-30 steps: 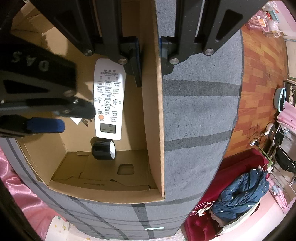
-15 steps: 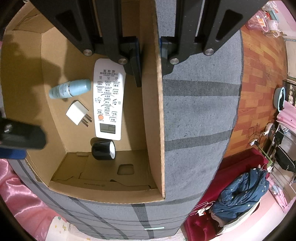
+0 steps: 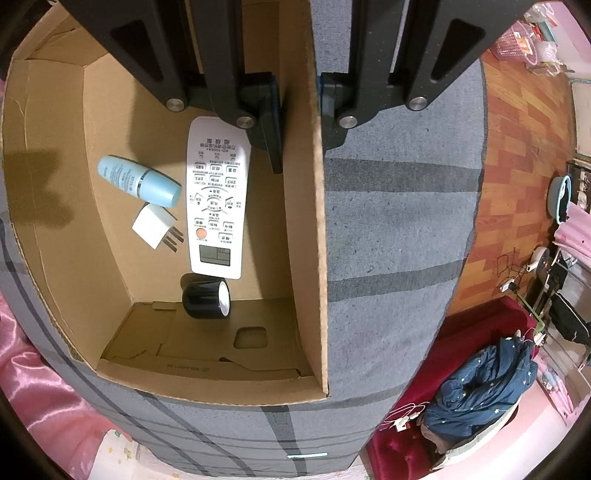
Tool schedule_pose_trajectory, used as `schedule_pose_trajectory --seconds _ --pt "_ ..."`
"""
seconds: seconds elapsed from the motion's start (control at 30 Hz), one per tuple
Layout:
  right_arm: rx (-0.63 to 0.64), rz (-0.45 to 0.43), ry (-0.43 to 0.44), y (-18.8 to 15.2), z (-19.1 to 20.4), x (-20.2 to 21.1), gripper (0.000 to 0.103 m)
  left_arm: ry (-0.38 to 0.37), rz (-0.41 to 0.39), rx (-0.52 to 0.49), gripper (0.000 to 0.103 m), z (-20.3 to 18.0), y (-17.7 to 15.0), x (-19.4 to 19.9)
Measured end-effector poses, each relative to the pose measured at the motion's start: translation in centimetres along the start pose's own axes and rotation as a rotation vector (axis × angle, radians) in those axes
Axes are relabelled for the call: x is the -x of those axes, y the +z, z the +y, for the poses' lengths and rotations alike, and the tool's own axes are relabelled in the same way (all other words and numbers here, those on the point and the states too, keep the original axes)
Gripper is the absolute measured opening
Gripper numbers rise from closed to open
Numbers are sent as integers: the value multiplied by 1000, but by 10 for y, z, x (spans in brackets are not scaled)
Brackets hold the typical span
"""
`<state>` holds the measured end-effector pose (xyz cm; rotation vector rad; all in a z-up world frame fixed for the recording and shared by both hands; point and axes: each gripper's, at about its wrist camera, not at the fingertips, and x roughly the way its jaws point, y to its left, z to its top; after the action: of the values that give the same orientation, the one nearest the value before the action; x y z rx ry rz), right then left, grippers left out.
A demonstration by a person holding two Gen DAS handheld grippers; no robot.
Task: Organize rigid objects
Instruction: 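Move the right gripper out of the box to the white charger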
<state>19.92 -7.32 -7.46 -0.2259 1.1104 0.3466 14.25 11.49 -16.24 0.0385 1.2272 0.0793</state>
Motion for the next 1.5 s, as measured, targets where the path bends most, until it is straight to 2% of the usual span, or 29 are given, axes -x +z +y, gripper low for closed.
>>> schedule_pose_trajectory --seconds 0.37,0.83,1.5 --pt "-108 -1 -48 -10 -63 1 103 1 -1 0 14 0 0 0" --pt "-251 52 -96 -34 -139 -52 103 -6 -2 8 14 1 0 0" --pt "-317 153 -94 -54 -175 -143 103 5 -15 -8 14 0 -5 -1"
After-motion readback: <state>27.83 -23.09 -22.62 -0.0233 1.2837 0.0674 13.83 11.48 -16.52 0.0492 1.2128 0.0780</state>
